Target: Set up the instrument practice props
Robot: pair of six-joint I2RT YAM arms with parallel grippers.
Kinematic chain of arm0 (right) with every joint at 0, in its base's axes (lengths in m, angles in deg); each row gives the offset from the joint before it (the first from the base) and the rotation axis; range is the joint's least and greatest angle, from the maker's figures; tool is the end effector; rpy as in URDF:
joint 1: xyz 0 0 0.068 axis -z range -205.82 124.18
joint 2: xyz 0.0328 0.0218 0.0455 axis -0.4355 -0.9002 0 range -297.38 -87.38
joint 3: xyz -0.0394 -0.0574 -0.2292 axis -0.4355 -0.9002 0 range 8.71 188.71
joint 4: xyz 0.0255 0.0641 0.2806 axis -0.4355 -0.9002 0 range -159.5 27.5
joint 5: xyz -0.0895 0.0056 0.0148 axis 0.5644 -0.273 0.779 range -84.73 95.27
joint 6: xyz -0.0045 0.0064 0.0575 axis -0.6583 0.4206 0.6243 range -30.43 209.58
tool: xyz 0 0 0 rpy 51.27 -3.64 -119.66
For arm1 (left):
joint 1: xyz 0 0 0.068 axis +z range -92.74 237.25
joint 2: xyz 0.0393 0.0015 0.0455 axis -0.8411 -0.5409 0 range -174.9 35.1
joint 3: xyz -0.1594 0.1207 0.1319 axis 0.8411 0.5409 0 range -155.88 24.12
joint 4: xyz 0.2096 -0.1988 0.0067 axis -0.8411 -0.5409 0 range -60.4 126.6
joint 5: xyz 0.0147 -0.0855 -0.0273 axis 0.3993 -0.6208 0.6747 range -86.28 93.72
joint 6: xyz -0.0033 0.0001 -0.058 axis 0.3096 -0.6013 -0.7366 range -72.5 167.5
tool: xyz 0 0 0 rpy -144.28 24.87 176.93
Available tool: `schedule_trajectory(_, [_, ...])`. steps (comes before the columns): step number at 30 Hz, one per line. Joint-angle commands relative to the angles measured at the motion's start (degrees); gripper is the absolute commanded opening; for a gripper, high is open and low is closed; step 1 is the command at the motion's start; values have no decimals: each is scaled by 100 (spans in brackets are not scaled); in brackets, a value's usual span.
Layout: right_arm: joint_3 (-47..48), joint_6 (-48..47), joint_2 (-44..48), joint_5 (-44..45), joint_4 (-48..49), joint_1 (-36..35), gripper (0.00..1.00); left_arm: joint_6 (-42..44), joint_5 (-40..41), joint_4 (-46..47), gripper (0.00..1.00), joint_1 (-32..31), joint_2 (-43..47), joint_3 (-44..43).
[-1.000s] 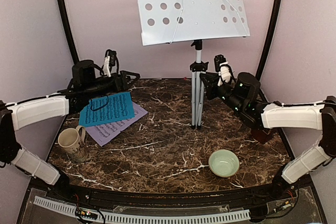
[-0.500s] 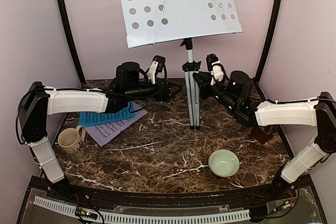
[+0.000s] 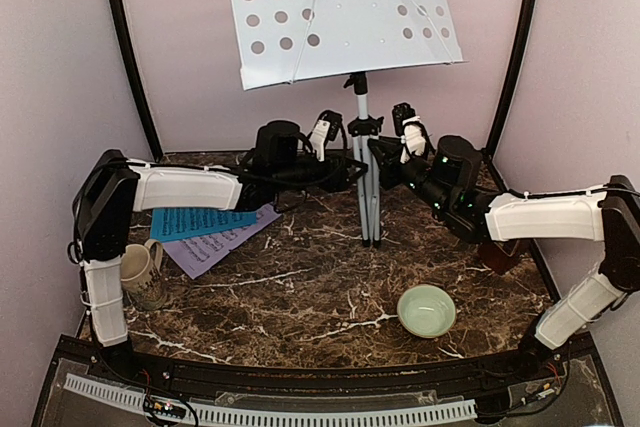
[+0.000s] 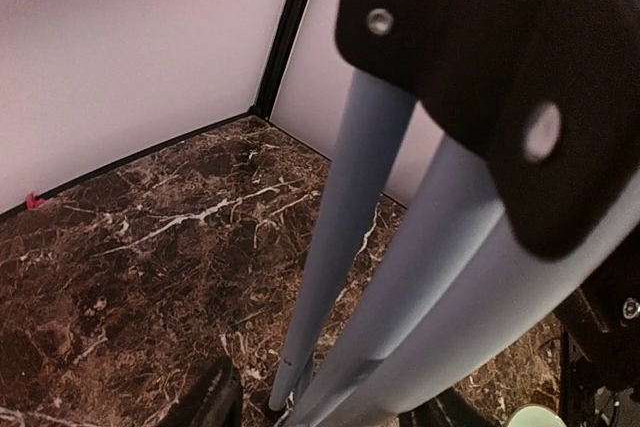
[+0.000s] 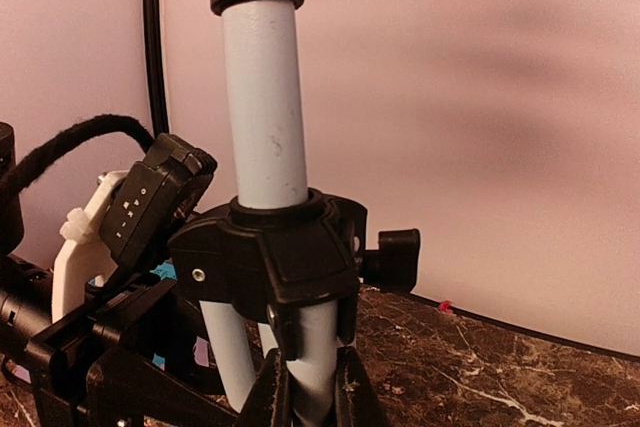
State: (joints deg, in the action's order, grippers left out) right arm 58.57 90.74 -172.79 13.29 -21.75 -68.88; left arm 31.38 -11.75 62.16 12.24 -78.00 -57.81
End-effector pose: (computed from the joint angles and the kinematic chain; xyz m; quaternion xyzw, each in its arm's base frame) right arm 0.2774 0.2512 0.2421 -0.1923 0.6466 0.2337 0.7002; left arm 0.3380 -0.3539 0.2229 0.2707 0.6883 -0.4243 0.5224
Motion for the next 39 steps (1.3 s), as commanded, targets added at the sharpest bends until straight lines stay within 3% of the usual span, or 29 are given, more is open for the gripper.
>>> schedule_trajectory(1, [179, 262, 324, -27, 1229, -105, 0, 134, 149, -127, 52, -16, -145, -520])
schedule_trajectory(6, [94, 226, 408, -20, 1203, -105, 0, 304, -52, -345, 33, -42, -318, -898])
schedule_trajectory(10, [-38, 109, 600, 186, 1192, -98, 0, 494, 305, -338, 9, -35, -20, -626])
schedule_trajectory(13, [-49, -22, 710, 269, 1107, -96, 0, 792, 529, -493, 0, -29, 163, -536])
schedule_trajectory(20, [87, -307, 890, 399, 842, -96, 0, 1193, 466, -992, 0, 248, 412, -531])
schedule_trajectory(24, [67, -475, 1018, 549, 776, -88, 0, 1051, -79, -914, 2, 683, 676, -121])
schedule_trajectory(28, [57, -530, 1036, 548, 724, -88, 0, 1497, 7, -894, 2, 769, 937, 228])
schedule_trajectory(39, [369, -461, 854, 364, 495, -88, 0, 2843, 633, -2209, 2, 806, 1170, -549])
